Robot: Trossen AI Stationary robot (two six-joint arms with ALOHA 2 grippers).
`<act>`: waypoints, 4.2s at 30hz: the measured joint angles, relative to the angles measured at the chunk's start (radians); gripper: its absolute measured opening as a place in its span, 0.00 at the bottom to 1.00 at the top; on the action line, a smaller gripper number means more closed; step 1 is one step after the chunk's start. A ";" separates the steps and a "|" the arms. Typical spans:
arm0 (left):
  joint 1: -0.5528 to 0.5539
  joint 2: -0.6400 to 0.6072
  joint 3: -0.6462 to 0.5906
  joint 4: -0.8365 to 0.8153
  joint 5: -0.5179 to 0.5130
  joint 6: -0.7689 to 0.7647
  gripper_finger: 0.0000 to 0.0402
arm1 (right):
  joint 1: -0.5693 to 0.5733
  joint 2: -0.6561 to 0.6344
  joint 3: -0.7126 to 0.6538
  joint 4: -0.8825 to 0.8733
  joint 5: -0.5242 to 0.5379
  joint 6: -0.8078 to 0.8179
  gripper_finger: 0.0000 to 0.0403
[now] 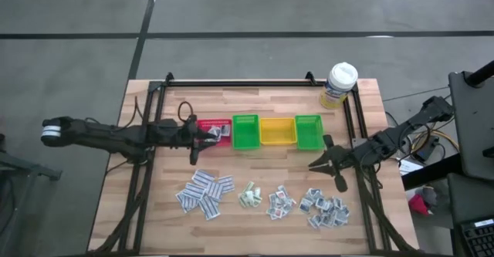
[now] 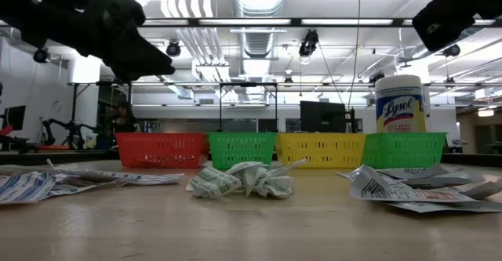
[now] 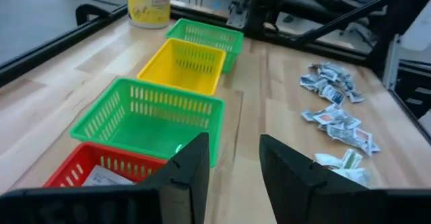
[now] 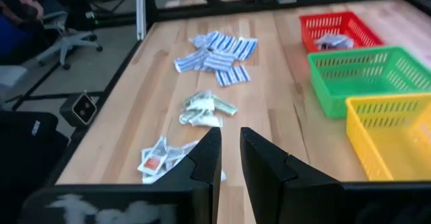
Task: Pick & Place First Aid Supplies
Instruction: Put the alcohol pad into the red basket
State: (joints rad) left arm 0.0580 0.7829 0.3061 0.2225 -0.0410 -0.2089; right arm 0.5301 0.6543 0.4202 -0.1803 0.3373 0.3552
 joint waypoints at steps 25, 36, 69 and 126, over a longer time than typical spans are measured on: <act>-0.007 -0.213 -0.053 -0.075 0.000 0.010 0.31 | 0.024 0.322 0.191 -0.153 -0.115 0.179 0.14; -0.007 -0.226 -0.053 -0.107 0.000 0.011 0.31 | 0.024 0.507 0.345 -0.408 -0.209 0.325 0.30; -0.009 -0.314 -0.114 -0.103 0.014 -0.009 0.31 | 0.024 0.816 0.356 -0.415 -0.365 0.464 0.31; -0.009 -0.314 -0.114 -0.104 0.018 -0.011 0.31 | 0.024 0.886 0.354 -0.361 -0.368 0.471 0.04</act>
State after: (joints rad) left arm 0.0494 0.4686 0.1917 0.1188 -0.0227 -0.2203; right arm 0.5541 1.5406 0.7742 -0.5411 -0.0311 0.8261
